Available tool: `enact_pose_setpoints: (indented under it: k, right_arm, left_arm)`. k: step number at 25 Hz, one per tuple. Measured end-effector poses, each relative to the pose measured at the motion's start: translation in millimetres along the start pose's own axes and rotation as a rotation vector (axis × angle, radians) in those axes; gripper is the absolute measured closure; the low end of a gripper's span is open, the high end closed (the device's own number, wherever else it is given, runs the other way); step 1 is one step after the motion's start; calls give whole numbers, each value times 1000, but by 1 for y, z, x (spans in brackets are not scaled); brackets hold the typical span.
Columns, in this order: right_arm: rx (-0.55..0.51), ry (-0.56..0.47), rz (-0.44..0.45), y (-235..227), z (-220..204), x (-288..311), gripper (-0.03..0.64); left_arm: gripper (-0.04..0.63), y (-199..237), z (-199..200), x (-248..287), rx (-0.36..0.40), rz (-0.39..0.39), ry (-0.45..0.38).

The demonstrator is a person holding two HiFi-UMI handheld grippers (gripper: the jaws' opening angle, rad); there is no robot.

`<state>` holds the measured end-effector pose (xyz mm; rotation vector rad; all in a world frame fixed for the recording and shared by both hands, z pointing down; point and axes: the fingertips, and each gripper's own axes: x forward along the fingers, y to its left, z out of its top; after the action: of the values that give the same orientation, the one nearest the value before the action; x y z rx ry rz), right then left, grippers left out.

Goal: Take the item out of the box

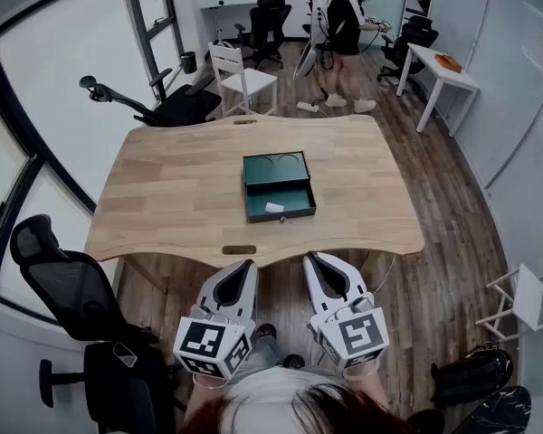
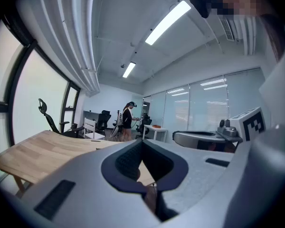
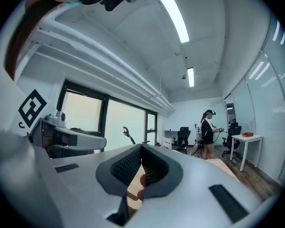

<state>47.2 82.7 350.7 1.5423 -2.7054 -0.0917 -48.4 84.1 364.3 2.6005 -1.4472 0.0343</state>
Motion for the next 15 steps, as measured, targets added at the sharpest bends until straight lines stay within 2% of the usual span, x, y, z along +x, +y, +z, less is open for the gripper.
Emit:
enact_pose_setpoints:
  k: [15]
  right_arm:
    - [77, 7, 6, -6, -5, 34, 594]
  left_arm:
    - [589, 31, 0, 26, -11, -10, 18]
